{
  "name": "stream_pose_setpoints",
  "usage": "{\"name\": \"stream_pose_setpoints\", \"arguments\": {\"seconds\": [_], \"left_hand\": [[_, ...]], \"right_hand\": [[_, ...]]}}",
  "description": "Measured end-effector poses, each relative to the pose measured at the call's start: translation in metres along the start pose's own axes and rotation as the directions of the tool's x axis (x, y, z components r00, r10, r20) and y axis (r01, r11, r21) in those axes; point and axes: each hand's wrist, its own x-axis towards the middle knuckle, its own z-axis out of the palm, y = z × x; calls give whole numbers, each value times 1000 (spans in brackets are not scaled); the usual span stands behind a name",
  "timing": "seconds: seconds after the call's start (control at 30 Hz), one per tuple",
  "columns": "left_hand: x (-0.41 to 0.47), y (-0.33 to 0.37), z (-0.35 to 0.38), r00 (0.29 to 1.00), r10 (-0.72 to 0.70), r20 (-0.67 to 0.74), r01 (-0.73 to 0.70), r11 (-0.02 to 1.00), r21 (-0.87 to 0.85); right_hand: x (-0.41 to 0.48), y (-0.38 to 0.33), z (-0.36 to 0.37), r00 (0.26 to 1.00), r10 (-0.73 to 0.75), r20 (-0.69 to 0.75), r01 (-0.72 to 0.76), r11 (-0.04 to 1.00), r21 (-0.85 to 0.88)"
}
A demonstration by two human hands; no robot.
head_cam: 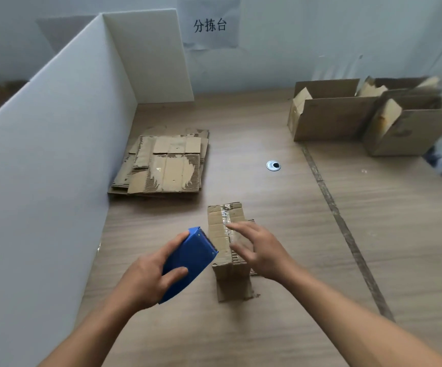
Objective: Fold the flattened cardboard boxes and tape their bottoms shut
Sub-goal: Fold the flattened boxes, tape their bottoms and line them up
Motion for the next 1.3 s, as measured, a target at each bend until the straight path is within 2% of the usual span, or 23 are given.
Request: {"name": "stream_pose_setpoints", "arguments": {"seconds": [0.07,0.13,0.2,0.3,0.43,0.5,0.67,0.83,1.07,1.13,1.2,1.3], "left_hand": [[0,4,-5,994,101,28,-103,994,47],[0,11,-9,983,173,55,-178,977,120],[-1,17,-12,974,211,87,-224,957,186],[-2,18,-15,949,300,97,-315,910,271],[-1,20,-17,809,586,41,-548,728,411],[0,20,-17,757,653,37,-599,669,440],[-2,27,-21,758,651,48,-576,633,517],[-2,32,-21,743,668,45,-592,625,509],[-2,36,-19,723,689,57,-621,611,491],[-3,35,-17,731,679,64,-627,633,454],[-5,32,-18,769,630,107,-610,674,417],[-3,34,-28,875,442,196,-482,835,267]], "right_hand": [[3,-17,-11,995,93,41,-101,957,272],[3,-26,-15,978,119,173,-182,889,420],[1,-32,-17,961,94,260,-209,863,460],[-1,-37,-24,963,95,252,-217,826,520],[-2,-40,-34,968,73,240,-193,827,527],[-4,-42,-36,969,50,240,-175,827,534],[-12,-42,-43,974,43,223,-166,806,568],[-19,-28,-48,968,17,249,-126,893,432],[-21,-22,-38,995,-82,56,62,953,298],[-22,-21,-38,998,-66,2,62,941,332],[-25,-19,-36,1000,3,2,-3,909,418],[-35,-11,-33,992,126,15,-115,848,518]]}}
